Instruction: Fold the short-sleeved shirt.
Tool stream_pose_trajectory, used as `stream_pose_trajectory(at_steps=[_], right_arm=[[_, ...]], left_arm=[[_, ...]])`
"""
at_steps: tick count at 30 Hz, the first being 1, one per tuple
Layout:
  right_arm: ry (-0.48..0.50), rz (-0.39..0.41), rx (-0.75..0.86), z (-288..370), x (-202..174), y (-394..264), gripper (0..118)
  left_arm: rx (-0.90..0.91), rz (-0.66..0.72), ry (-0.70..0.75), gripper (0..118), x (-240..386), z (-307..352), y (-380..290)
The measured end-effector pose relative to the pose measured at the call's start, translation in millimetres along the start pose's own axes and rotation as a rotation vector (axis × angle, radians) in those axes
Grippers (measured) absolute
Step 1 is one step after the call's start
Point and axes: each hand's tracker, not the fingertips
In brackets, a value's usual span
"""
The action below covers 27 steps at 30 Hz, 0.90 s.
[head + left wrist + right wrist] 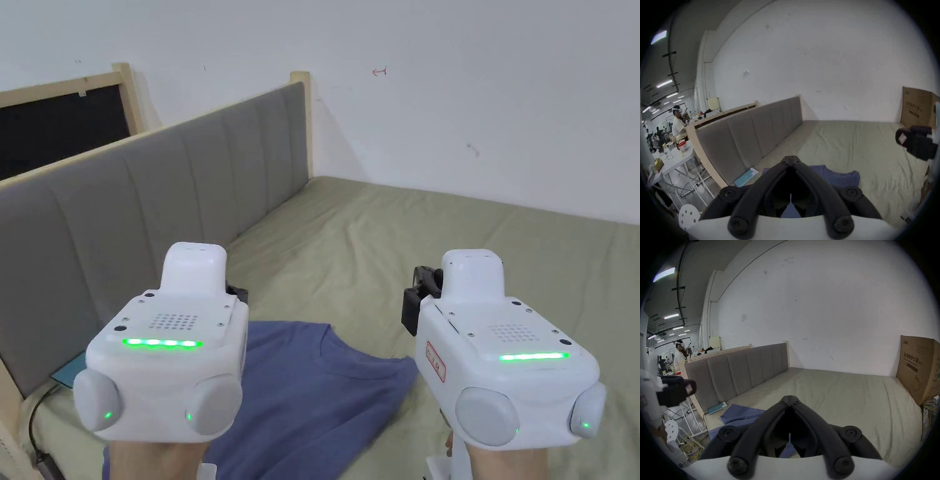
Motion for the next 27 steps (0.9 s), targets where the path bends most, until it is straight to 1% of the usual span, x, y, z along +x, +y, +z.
stream_pose_trajectory(at_steps=[1,3,4,5,6,7,8,10,11,12,14,17,19,21,22,23,24,25,26,27], right_arm=[[-0.003,0.002,-0.004,-1.5,0.5,-1.8,0],[-0.005,0.008,-0.022,-4.5,2.8,-6.5,0],[-0.005,0.010,-0.033,-6.8,4.3,-9.4,0],[-0.010,0.014,-0.045,-9.0,5.5,-13.2,0],[-0.015,0.018,-0.058,-11.4,6.9,-17.3,0],[-0.017,0.019,-0.068,-14.0,8.5,-20.6,0],[-0.021,0.016,-0.083,-17.9,10.7,-24.7,0],[-0.024,0.006,-0.115,-25.1,14.8,-32.9,0],[-0.028,0.001,-0.129,-29.5,16.8,-37.1,0],[-0.030,-0.002,-0.141,-33.5,18.7,-40.7,0],[-0.037,-0.005,-0.167,-42.0,22.6,-48.6,0],[-0.038,-0.020,-0.198,-52.9,27.5,-57.3,0],[-0.040,-0.033,-0.216,-58.8,29.8,-62.7,0],[-0.042,-0.047,-0.234,-62.9,32.3,-66.5,0],[-0.042,-0.052,-0.241,-62.9,32.3,-66.3,0],[-0.043,-0.058,-0.248,-63.8,33.7,-68.1,0],[-0.045,-0.062,-0.254,-64.4,35.0,-69.6,0],[-0.047,-0.067,-0.259,-64.7,36.8,-71.1,0],[-0.048,-0.072,-0.264,-64.7,38.2,-72.9,0],[-0.052,-0.080,-0.270,-65.2,39.8,-74.2,0]], left_arm=[[-0.009,0.004,-0.010,0,2.4,-10.2,-5.6],[-0.106,-0.004,-0.055,0,7.2,-35.2,-18.3],[-0.150,0.015,-0.064,0,10.9,-48.7,-27.6],[-0.203,0.039,-0.103,0,11.8,-62.3,-36.5],[-0.260,0.069,-0.135,5,13.0,-75.5,-45.8],[-0.302,0.093,-0.150,16,14.6,-85.9,-54.1],[-0.345,0.124,-0.164,30,17.3,-96.8,-66.6],[-0.428,0.144,-0.183,80,21.1,-117.1,-85.5],[-0.470,0.160,-0.195,98,23.2,-126.9,-95.8],[-0.498,0.160,-0.200,105,26.7,-132.8,-105.1],[-0.522,0.155,-0.196,106,32.0,-145.1,-118.6],[-0.604,0.104,-0.220,112,43.7,-163.9,-134.3],[-0.665,0.068,-0.264,110,52.3,-178.0,-144.1],[-0.798,0.052,-0.316,103,63.5,-193.8,-155.7],[-0.828,0.045,-0.319,105,67.9,-198.8,-161.9],[-0.825,-0.005,-0.289,106,73.0,-201.5,-167.5],[-0.777,-0.041,-0.288,105,76.5,-200.3,-166.9],[-0.795,-0.023,-0.287,102,76.7,-200.4,-162.5],[-0.802,-0.010,-0.284,96,74.5,-200.8,-159.2],[-0.803,0.008,-0.274,87,72.8,-199.3,-157.4]])
